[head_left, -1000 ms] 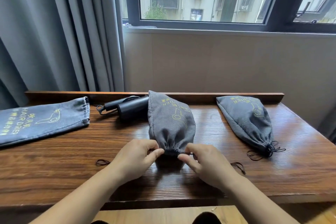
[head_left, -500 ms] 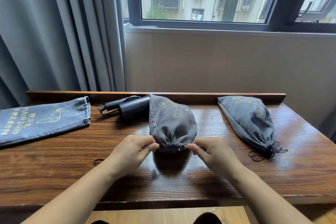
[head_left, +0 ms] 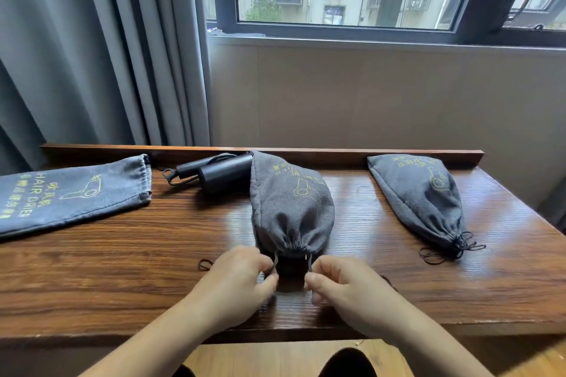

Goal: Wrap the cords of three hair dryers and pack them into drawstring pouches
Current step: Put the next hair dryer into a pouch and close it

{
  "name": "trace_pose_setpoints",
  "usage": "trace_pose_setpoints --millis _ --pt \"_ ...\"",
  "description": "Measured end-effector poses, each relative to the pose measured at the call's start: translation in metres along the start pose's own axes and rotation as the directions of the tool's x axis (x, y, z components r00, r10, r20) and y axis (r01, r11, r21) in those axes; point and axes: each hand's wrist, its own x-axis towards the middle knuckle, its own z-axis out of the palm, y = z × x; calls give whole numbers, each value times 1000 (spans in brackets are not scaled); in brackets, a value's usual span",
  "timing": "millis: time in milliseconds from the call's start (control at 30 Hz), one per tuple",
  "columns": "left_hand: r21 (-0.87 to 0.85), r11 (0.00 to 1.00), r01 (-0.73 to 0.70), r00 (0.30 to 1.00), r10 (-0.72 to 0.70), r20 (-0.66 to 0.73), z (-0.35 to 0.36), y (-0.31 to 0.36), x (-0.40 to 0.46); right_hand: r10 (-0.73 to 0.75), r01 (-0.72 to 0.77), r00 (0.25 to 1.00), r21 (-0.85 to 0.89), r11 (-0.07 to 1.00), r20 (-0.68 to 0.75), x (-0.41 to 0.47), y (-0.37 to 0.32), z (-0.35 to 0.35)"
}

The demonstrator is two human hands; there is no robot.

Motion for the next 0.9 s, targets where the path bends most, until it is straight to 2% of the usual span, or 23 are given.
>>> trace_pose_setpoints --millis 33,67,133,200,300,367,400,467,533,600,700,767,900 --pt "-71 996 45 999 -44 19 0 2 -1 2 -2 1000 -24 1000 -11 -3 -3 1" --pt "-240 965 103 994 -90 62 0 5 -1 5 -6 1000 -30 1000 -20 -6 -7 3" --pt "-611 760 222 974 -143 176 0 14 -3 -43 40 998 -58 998 -45 -8 -11 7" --pt "-808 520 279 960 -161 228 3 23 -4 -164 148 984 -194 970 -70 -10 -11 14" --pt "-918 192 347 927 -217 305 5 31 -4 -381 286 918 -488 824 -105 -12 -9 24" --pt "-921 48 387 908 -192 371 4 34 -4 -457 351 884 -505 788 -97 -10 -6 24" --pt "-914 12 406 902 -167 398 4 34 -4 -460 370 881 -448 814 -108 -10 -6 23" --pt "-909 -9 416 901 -130 413 3 34 -4 -353 311 907 -198 929 -230 -10 -4 21" --pt "-919 8 395 912 -126 391 4 35 -4 -159 184 926 41 982 -342 -9 -2 20" --pt "-925 6 379 919 -119 375 5 37 -4 -42 103 953 187 977 -301 -8 0 25" --pt "-919 8 393 914 -109 390 5 36 -4 -45 96 991 442 892 -123 -5 1 38" --pt "-917 50 397 914 -116 389 5 34 -5 -56 87 996 528 845 -75 -3 1 42" --pt "-919 206 335 932 -214 291 7 29 -6 -68 83 996 512 855 -49 -8 2 31"
